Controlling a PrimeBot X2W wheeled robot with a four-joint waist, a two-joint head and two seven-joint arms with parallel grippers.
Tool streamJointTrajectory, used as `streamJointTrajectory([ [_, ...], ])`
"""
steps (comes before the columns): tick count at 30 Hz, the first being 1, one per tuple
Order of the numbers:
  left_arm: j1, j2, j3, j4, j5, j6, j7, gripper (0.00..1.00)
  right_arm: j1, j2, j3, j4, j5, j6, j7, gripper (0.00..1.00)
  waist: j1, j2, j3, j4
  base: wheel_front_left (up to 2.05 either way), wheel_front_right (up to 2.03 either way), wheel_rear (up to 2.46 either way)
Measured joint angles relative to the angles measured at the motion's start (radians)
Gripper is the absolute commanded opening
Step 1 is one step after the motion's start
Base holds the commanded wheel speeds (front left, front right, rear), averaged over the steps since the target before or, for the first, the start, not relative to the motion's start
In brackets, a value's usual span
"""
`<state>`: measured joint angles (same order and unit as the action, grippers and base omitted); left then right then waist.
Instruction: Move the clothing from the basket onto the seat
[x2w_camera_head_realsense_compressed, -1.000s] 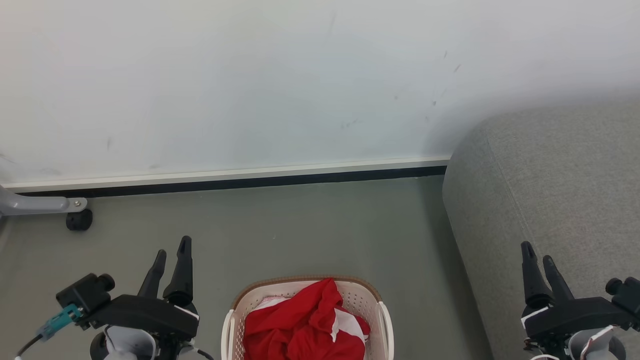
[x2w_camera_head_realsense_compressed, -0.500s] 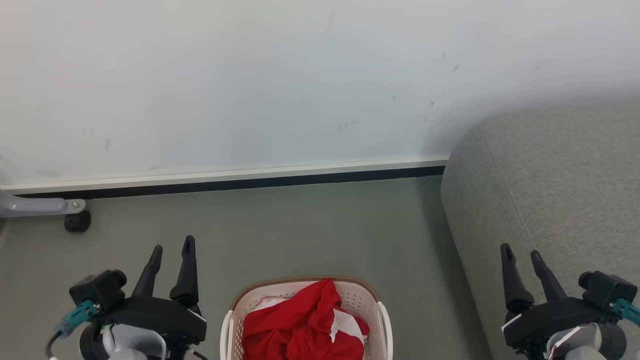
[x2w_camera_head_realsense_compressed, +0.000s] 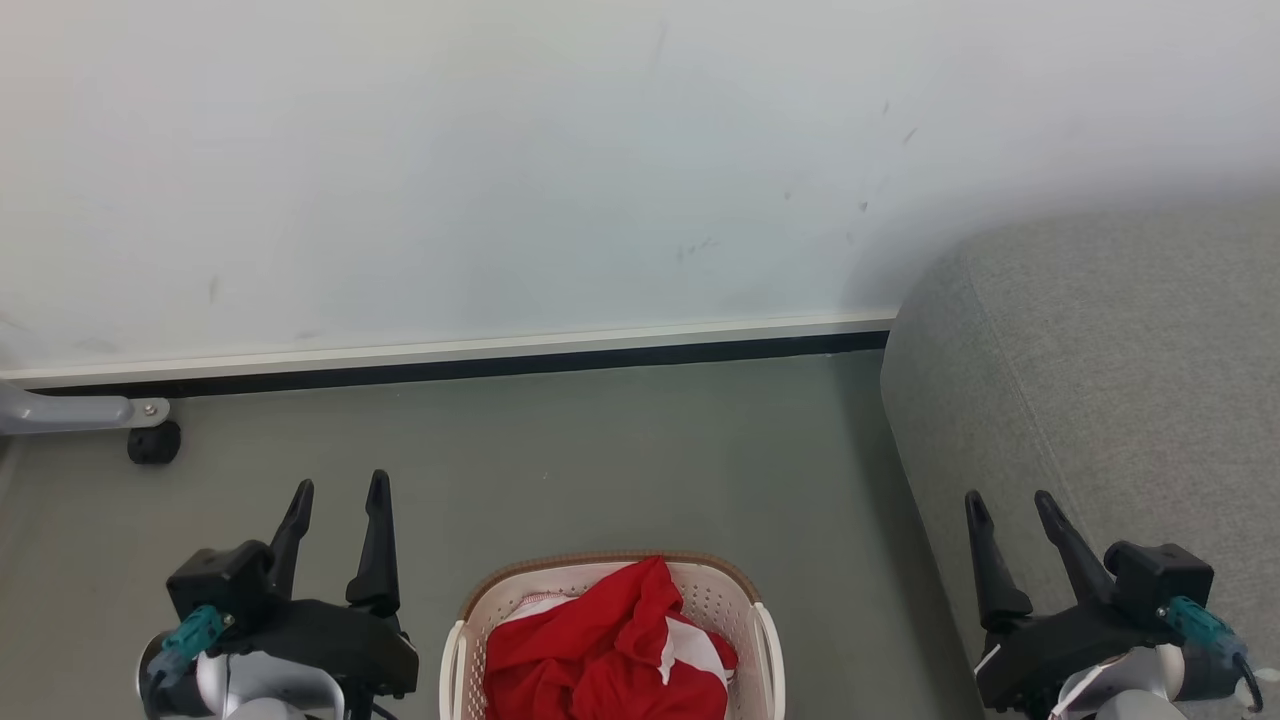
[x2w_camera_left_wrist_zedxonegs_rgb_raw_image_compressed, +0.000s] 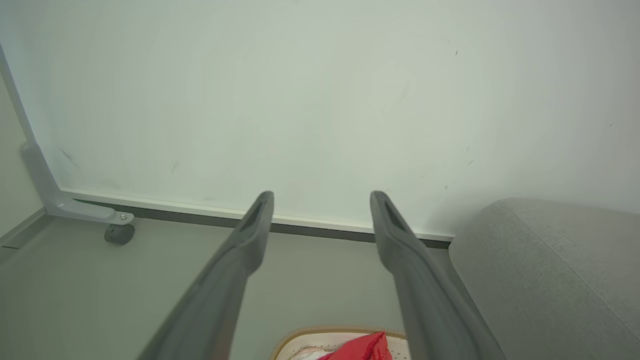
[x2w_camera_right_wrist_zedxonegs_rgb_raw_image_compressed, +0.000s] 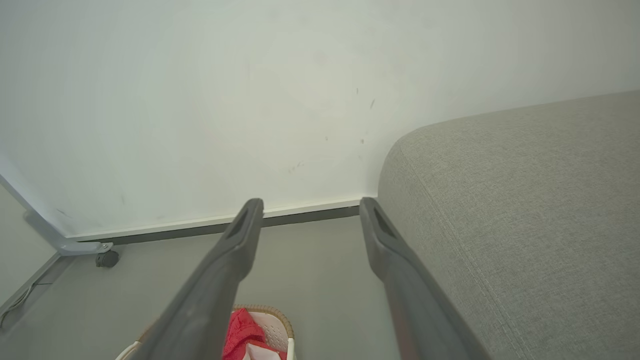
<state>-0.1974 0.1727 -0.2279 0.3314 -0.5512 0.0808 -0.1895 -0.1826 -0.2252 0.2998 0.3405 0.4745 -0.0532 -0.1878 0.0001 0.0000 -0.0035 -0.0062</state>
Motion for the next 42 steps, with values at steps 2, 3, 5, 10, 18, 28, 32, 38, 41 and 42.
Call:
streamJointTrajectory([
  [2, 0.000, 0.000, 0.000, 0.002, 0.019, 0.008, -0.007, 1.00, -0.008, -0.002, 0.008, 0.003, -0.027, -0.001, -0.009, 1.00, 0.0000, 0.0000, 0.000, 0.000, 0.00, 0.00, 0.00],
  [3, 0.000, 0.000, 0.001, 0.003, 0.028, 0.009, -0.012, 1.00, -0.012, -0.003, 0.013, 0.003, -0.042, -0.001, -0.012, 1.00, -0.0001, 0.0000, 0.001, -0.001, 0.00, 0.00, 0.00],
  [5, 0.000, -0.001, 0.005, 0.007, 0.057, 0.016, -0.016, 1.00, -0.015, -0.003, 0.021, 0.004, -0.058, -0.009, -0.018, 1.00, 0.0000, 0.0000, 0.000, -0.002, 0.00, 0.00, 0.00],
  [10, 0.000, -0.007, 0.019, 0.010, 0.105, 0.025, -0.034, 1.00, -0.015, -0.008, 0.034, 0.011, -0.108, -0.015, -0.035, 1.00, -0.0001, 0.0000, -0.001, -0.004, 0.00, 0.00, 0.00],
  [18, 0.003, -0.017, 0.029, 0.022, 0.209, 0.044, -0.060, 1.00, -0.018, -0.012, 0.055, 0.017, -0.179, -0.026, -0.062, 1.00, 0.0000, 0.0000, -0.003, -0.009, 0.00, 0.00, 0.00],
  [28, 0.021, -0.030, 0.040, 0.035, 0.214, 0.044, -0.060, 1.00, -0.018, -0.005, 0.039, 0.019, -0.170, -0.024, -0.062, 1.00, -0.0001, 0.0000, -0.004, -0.011, 0.00, 0.00, 0.00],
  [32, 0.021, -0.032, 0.041, 0.037, 0.236, 0.044, -0.060, 1.00, -0.018, -0.005, 0.036, 0.021, -0.170, -0.020, -0.062, 1.00, 0.0000, 0.0000, -0.005, -0.009, 0.00, 0.00, 0.00],
  [38, 0.021, -0.034, 0.041, 0.038, 0.241, 0.044, -0.060, 1.00, -0.018, -0.003, 0.032, 0.021, -0.170, -0.017, -0.062, 1.00, 0.0000, 0.0000, -0.005, -0.008, 0.00, 0.00, 0.00],
  [41, 0.021, -0.036, 0.041, 0.038, 0.247, 0.044, -0.060, 1.00, -0.018, -0.002, 0.031, 0.021, -0.170, -0.017, -0.062, 1.00, 0.0000, 0.0000, -0.003, -0.007, 0.00, 0.00, 0.00],
  [42, 0.021, -0.036, 0.040, 0.038, 0.247, 0.044, -0.060, 1.00, -0.018, -0.002, 0.031, 0.021, -0.170, -0.017, -0.062, 1.00, 0.0000, 0.0000, -0.003, -0.007, 0.00, 0.00, 0.00],
])
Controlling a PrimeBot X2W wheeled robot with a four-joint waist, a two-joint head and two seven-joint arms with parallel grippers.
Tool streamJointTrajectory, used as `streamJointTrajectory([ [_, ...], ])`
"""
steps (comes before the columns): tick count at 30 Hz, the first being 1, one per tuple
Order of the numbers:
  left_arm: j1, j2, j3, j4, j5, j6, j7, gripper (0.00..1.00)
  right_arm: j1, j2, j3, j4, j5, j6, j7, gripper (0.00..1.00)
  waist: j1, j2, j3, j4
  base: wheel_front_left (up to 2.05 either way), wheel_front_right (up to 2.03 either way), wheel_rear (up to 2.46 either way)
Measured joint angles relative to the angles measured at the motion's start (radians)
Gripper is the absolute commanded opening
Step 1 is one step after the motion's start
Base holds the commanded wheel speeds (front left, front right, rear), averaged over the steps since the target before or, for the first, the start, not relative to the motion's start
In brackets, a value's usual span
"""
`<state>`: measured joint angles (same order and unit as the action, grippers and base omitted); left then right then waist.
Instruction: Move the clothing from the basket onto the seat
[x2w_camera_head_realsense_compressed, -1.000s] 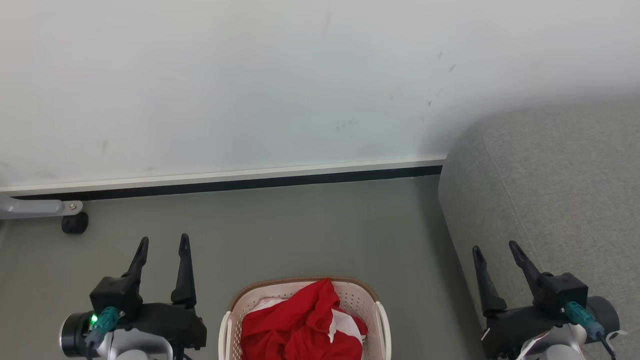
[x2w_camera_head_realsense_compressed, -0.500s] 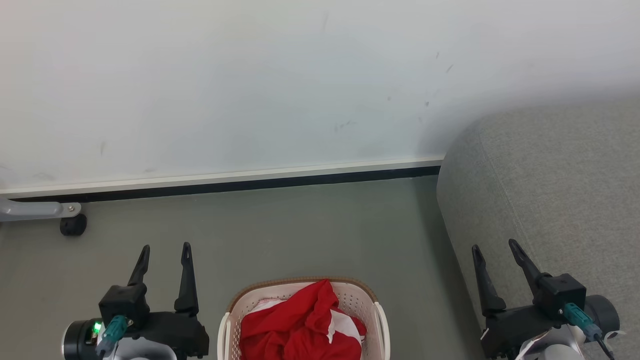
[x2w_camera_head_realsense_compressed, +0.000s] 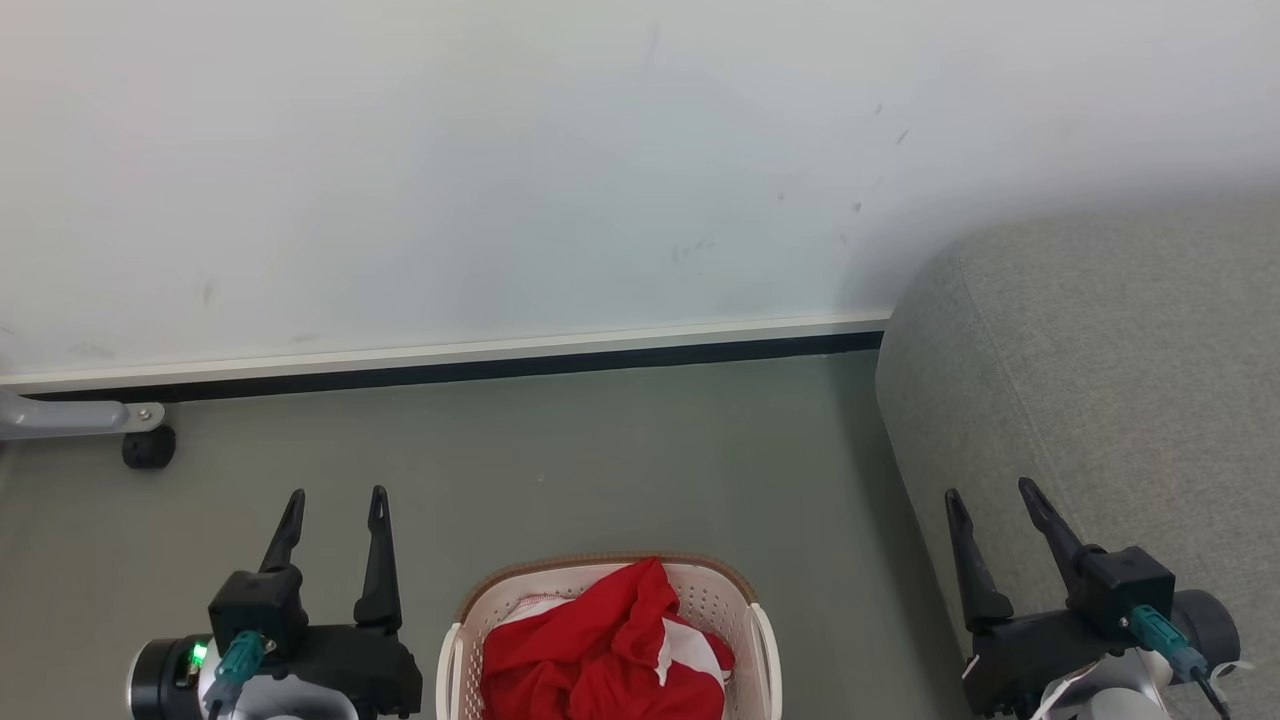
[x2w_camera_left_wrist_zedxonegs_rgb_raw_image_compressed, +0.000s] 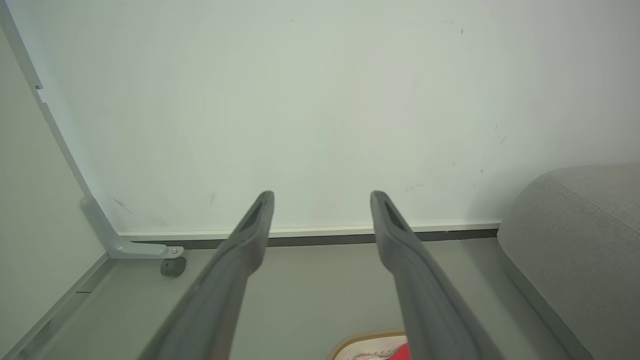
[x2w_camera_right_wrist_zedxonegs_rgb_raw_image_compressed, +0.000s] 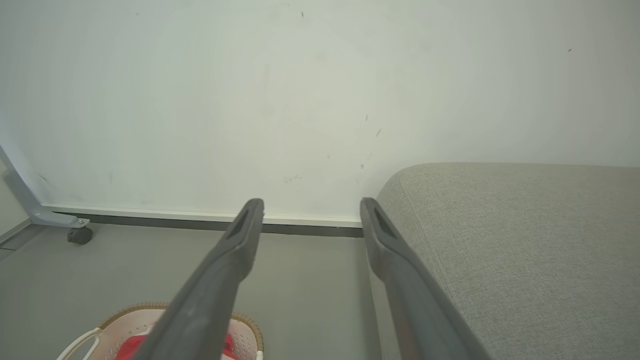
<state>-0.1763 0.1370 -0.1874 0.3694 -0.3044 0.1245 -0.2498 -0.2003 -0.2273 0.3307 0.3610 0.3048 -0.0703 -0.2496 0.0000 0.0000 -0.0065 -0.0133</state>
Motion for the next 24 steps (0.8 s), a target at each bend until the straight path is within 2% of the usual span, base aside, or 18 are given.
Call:
streamJointTrajectory([
  [12, 0.001, -0.007, -0.008, -0.033, 0.019, 0.000, 0.000, 1.00, -0.012, 0.002, -0.008, -0.037, 0.000, 0.009, 0.000, 1.00, 0.0000, 0.0000, 0.038, -0.004, 0.00, 0.00, 0.00],
  [24, -0.051, -0.009, -0.017, -0.066, 0.029, 0.000, 0.007, 1.00, -0.075, 0.011, -0.021, -0.134, -0.007, 0.009, -0.004, 1.00, 0.0001, 0.0000, 0.159, -0.025, 0.00, 0.00, 0.00],
])
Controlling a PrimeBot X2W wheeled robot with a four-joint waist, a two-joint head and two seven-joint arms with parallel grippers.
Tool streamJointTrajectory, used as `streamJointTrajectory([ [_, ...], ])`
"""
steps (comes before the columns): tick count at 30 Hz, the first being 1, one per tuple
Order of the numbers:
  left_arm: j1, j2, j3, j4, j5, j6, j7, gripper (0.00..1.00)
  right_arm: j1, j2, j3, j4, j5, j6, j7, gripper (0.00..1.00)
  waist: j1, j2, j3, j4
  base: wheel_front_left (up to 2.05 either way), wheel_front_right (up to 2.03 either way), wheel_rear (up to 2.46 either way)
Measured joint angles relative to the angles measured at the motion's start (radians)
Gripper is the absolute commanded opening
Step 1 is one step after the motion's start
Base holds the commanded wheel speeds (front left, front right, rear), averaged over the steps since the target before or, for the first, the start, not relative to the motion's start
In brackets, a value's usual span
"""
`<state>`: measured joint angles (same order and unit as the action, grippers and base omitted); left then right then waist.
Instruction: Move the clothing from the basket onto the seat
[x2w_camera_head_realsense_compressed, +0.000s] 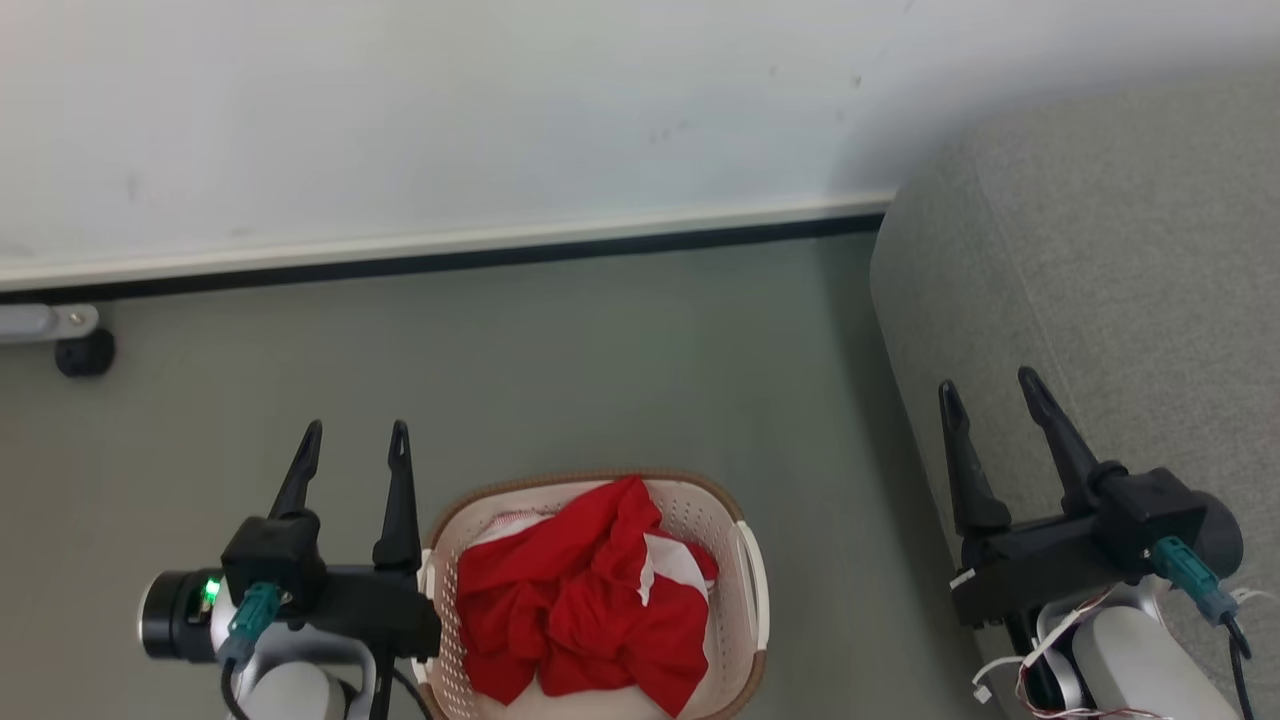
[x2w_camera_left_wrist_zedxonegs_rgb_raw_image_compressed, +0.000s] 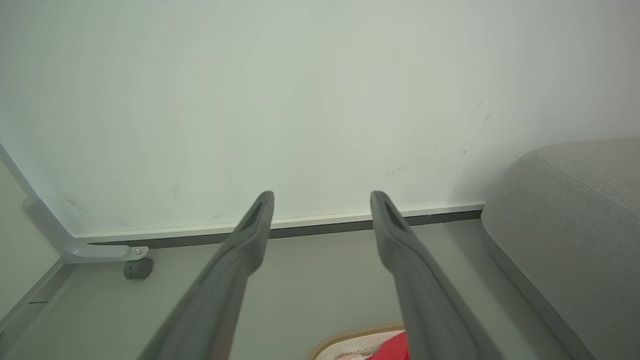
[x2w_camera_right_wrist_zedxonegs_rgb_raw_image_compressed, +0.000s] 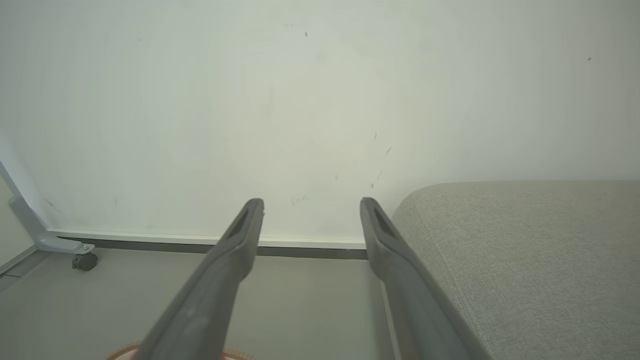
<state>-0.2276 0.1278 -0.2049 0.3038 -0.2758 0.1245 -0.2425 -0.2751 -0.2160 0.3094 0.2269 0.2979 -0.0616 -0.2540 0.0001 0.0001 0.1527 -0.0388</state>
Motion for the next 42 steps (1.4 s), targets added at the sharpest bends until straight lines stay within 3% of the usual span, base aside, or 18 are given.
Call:
streamJointTrajectory([
  [17, -0.189, -0.012, -0.067, 0.062, 0.050, -0.021, 0.042, 1.00, -0.150, 0.028, -0.007, -0.101, -0.021, 0.000, -0.003, 1.00, 0.0002, 0.0001, 0.239, -0.054, 0.00, 0.00, 0.00],
  [28, -0.291, -0.034, -0.117, 0.183, 0.068, -0.055, 0.083, 1.00, -0.222, 0.054, -0.008, -0.136, -0.026, 0.000, -0.003, 1.00, -0.0001, 0.0002, 0.390, -0.108, 0.00, 0.00, 0.00],
  [42, -0.396, -0.046, -0.110, 0.343, 0.043, -0.097, 0.092, 1.00, -0.277, 0.093, 0.006, -0.168, -0.036, 0.009, -0.003, 1.00, 0.0000, 0.0002, 0.548, -0.181, 0.00, 0.00, 0.00],
])
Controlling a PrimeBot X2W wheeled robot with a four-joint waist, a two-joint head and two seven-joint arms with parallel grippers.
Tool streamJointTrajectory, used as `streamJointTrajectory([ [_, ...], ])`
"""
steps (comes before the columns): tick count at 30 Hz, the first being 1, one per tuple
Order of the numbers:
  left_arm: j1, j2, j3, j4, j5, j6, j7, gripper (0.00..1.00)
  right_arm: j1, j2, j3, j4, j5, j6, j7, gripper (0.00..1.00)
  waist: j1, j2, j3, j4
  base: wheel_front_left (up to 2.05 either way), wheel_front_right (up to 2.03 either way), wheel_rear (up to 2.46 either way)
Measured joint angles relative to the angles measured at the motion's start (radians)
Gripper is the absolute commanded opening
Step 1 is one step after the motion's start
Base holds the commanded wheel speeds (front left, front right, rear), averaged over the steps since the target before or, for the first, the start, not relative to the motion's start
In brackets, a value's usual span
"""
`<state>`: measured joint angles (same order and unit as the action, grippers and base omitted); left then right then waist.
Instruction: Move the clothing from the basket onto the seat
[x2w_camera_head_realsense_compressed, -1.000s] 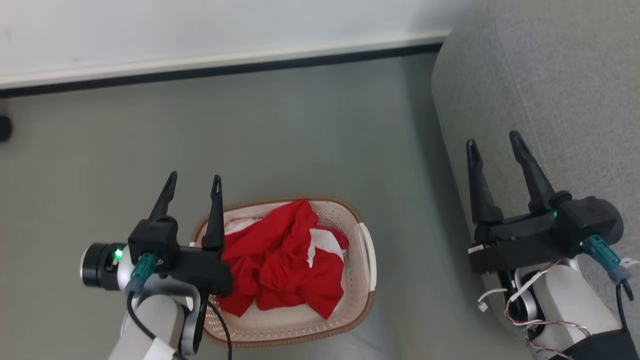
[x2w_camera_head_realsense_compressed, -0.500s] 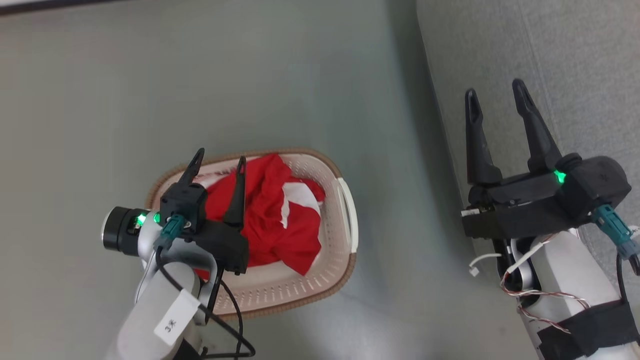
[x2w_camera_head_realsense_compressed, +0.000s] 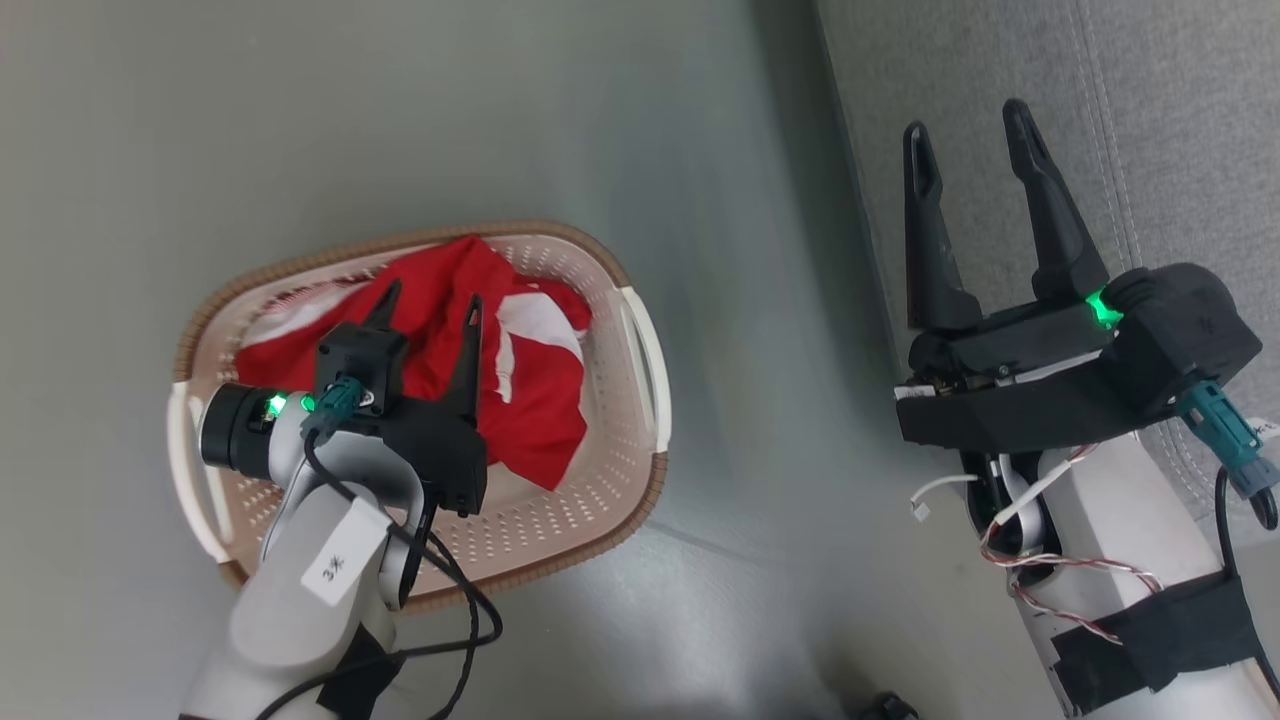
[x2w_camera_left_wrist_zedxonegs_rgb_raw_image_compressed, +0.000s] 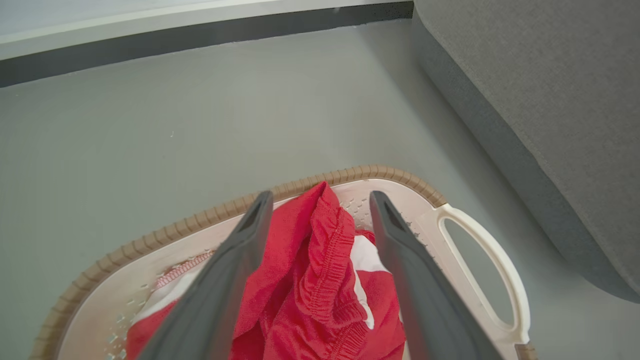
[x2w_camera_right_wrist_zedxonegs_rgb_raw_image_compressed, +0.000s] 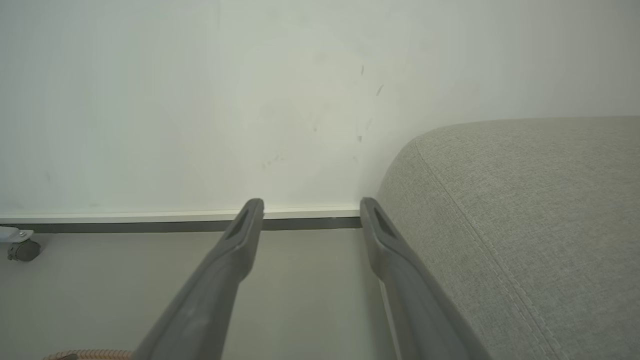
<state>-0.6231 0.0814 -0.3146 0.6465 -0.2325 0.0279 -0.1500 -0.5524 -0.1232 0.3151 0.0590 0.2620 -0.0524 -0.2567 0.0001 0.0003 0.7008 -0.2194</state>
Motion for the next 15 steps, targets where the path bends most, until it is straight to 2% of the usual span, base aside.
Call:
streamJointTrajectory([
  [15, -0.109, 0.003, 0.018, 0.202, -0.022, -0.028, 0.097, 1.00, -0.035, 0.029, 0.014, -0.004, 0.000, 0.010, 0.000, 1.00, 0.0001, -0.0001, 0.110, -0.067, 0.00, 0.00, 0.00],
])
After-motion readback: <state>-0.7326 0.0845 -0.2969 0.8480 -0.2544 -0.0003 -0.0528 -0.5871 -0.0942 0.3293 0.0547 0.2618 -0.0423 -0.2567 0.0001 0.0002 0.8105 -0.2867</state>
